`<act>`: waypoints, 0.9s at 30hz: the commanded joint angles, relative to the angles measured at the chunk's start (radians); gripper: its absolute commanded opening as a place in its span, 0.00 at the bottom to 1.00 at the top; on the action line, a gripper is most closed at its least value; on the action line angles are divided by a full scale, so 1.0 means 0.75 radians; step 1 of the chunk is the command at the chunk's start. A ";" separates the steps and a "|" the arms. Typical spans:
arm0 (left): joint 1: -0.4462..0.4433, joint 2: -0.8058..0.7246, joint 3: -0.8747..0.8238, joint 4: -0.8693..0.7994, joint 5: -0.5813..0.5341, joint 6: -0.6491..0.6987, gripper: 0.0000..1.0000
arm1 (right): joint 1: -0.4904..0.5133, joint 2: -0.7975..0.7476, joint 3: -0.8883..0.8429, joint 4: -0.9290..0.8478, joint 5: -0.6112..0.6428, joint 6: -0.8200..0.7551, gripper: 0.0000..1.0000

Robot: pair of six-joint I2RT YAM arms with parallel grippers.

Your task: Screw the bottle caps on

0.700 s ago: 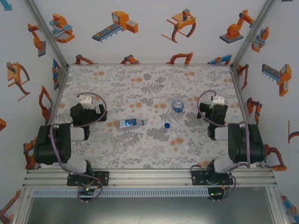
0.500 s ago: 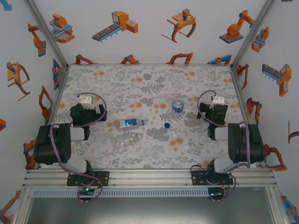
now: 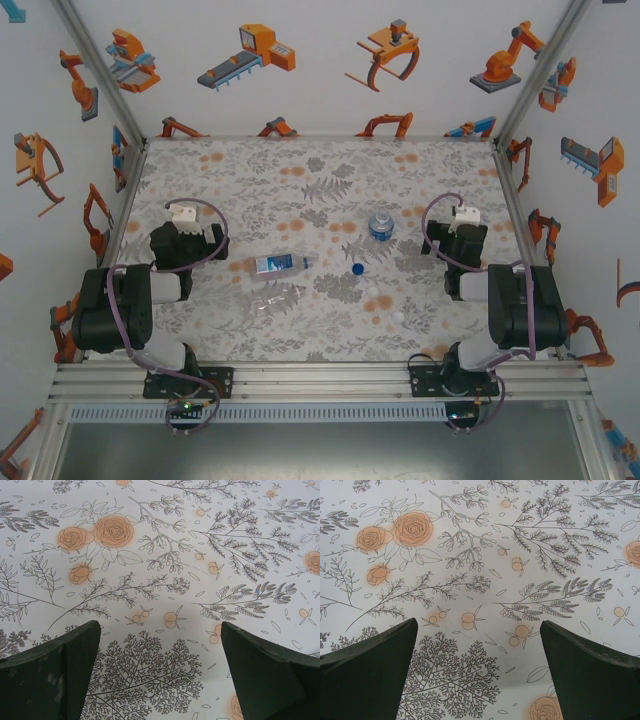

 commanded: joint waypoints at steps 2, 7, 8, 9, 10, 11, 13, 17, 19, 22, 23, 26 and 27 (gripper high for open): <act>0.012 -0.003 0.022 0.016 -0.035 -0.018 0.97 | -0.004 0.003 0.035 0.028 -0.010 0.015 0.99; 0.015 -0.002 0.023 0.015 -0.040 -0.022 0.97 | -0.005 0.003 0.035 0.030 -0.010 0.014 0.99; 0.015 -0.002 0.025 0.016 -0.040 -0.024 0.97 | -0.005 0.003 0.035 0.029 -0.010 0.015 0.99; 0.015 -0.003 0.026 0.016 -0.041 -0.022 0.97 | -0.005 0.003 0.035 0.029 -0.010 0.015 0.99; 0.015 -0.004 0.025 0.016 -0.040 -0.022 0.97 | -0.005 0.003 0.035 0.028 -0.010 0.016 0.99; 0.015 -0.003 0.025 0.016 -0.040 -0.023 0.97 | -0.004 0.003 0.035 0.028 -0.010 0.014 0.99; 0.014 -0.004 0.022 0.017 -0.044 -0.023 0.97 | -0.005 0.001 0.032 0.029 -0.015 0.011 0.99; 0.006 -0.011 0.024 0.015 -0.067 -0.021 0.97 | 0.002 -0.047 0.030 0.000 -0.063 -0.019 0.99; -0.004 -0.045 0.053 -0.067 -0.097 -0.017 0.97 | 0.007 -0.111 0.043 -0.077 -0.061 -0.025 0.98; -0.030 -0.119 0.111 -0.239 -0.172 -0.014 0.97 | 0.024 -0.232 0.089 -0.261 -0.066 -0.044 0.98; -0.041 -0.143 0.126 -0.286 -0.207 -0.013 0.97 | 0.032 -0.270 0.117 -0.338 -0.074 -0.050 0.98; -0.068 -0.217 0.145 -0.368 -0.277 -0.006 0.97 | 0.051 -0.361 0.170 -0.495 -0.146 -0.045 0.96; -0.074 -0.244 0.155 -0.407 -0.295 -0.005 0.97 | 0.057 -0.384 0.184 -0.535 -0.187 -0.043 0.95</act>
